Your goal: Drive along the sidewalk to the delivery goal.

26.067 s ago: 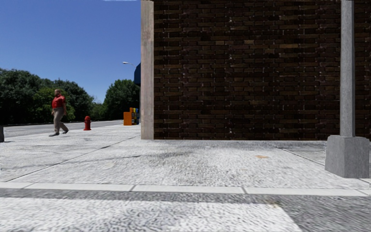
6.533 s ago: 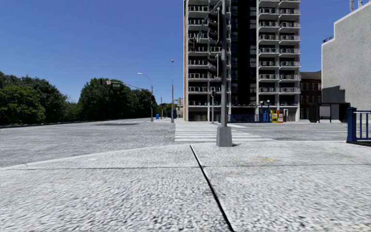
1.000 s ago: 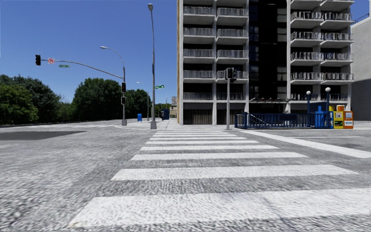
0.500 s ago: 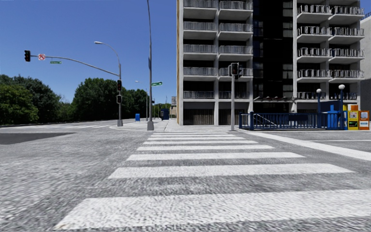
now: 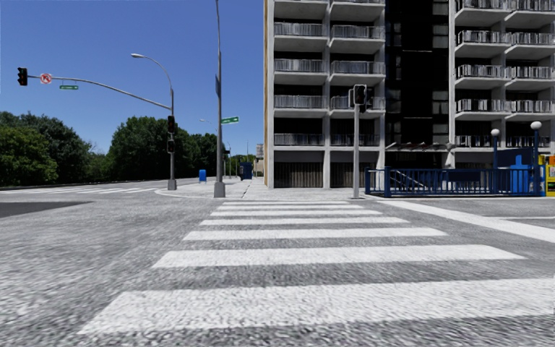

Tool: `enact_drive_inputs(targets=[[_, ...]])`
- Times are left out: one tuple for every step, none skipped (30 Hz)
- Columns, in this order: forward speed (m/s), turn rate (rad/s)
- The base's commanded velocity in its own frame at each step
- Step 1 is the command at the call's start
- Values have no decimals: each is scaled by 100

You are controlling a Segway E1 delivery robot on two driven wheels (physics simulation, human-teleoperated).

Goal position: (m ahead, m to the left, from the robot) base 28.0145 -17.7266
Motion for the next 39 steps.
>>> enact_drive_inputs(targets=[[200, 0], [200, 0], [200, 0], [200, 0], [200, 0], [200, 0], [200, 0], [200, 0], [200, 0], [200, 0], [200, 0], [200, 0], [200, 0], [200, 0], [200, 0], [200, 0], [200, 0], [200, 0], [200, 0], [200, 0], [200, 0], [200, 0], [200, 0], [200, 0], [200, 0], [200, 0], [200, 0], [200, 0], [200, 0], [200, 0], [200, 0], [200, 0], [200, 0], [200, 0], [200, 0], [200, 0], [200, 0], [200, 0], [200, 0]])
